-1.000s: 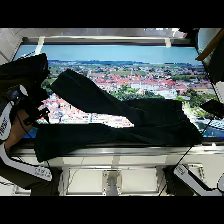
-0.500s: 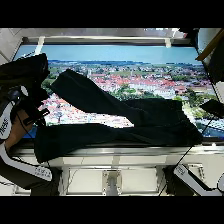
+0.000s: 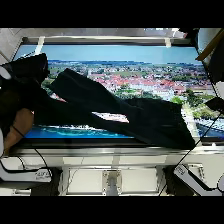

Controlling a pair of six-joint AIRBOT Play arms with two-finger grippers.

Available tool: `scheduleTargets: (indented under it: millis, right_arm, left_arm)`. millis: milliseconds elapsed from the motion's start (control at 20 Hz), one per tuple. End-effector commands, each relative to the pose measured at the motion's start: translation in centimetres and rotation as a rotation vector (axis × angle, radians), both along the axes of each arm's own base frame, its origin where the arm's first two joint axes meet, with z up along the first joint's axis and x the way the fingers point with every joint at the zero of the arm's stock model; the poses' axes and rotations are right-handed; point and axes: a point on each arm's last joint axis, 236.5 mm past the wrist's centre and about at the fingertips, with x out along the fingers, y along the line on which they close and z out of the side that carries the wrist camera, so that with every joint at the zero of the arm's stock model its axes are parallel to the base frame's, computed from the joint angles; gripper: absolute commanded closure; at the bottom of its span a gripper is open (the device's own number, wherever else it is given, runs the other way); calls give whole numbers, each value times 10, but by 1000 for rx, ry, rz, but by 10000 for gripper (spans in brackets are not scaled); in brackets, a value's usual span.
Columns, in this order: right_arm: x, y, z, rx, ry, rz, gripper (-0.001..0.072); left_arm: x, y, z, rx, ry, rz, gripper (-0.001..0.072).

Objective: Fold the clothes and pants, and hang the long-sleeved shirts on hangers.

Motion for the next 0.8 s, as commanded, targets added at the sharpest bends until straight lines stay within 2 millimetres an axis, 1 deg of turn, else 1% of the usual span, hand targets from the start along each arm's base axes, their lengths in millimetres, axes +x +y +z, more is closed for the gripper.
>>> scheduleTargets:
  millis: [0,50,100,150,200,250,300,350,400,450,500,550,600,650,750]
  right_arm:
    - [-10,-10,-10,-21,65,-14,226]
    - [-11,-8,-13,-11,75,-11,226]
    - [-12,-9,-15,-7,82,-16,226]
    - [-12,-10,-15,-15,87,-16,226]
    - [-14,-12,-16,-21,95,-17,226]
    - [-16,-11,-18,-16,102,-22,226]
    - [-19,-7,-20,5,117,-24,226]
    - [-23,-2,-25,27,138,-14,226]
    - [-29,5,-32,51,163,-5,226]
    - [-35,12,-41,81,190,4,226]
    - [-40,18,-49,106,212,9,226]
    - [-45,24,-58,129,233,11,226]
    - [-50,29,-67,149,252,12,226]
    - [-53,33,-74,167,264,13,226]
    - [-56,39,-82,199,288,20,225]
  left_arm:
    - [10,-15,111,77,-300,-91,693]
    - [-3,-13,124,124,-318,-99,692]
    - [-23,-6,131,186,-315,-90,693]
    - [-48,6,128,265,-284,-77,694]
    - [-74,16,115,311,-234,-59,694]
    - [-103,23,90,316,-179,-30,694]
    - [-130,26,62,301,-126,-2,694]
    - [-156,30,29,281,-66,32,694]
    - [-181,32,-5,256,-9,64,694]
    - [-200,33,-32,238,34,89,694]
    - [-214,34,-56,224,65,110,694]
    - [-221,35,-73,215,83,124,694]
    - [-225,37,-84,210,93,134,694]
    - [-225,38,-89,206,101,138,694]
    - [-216,39,-88,194,81,144,691]
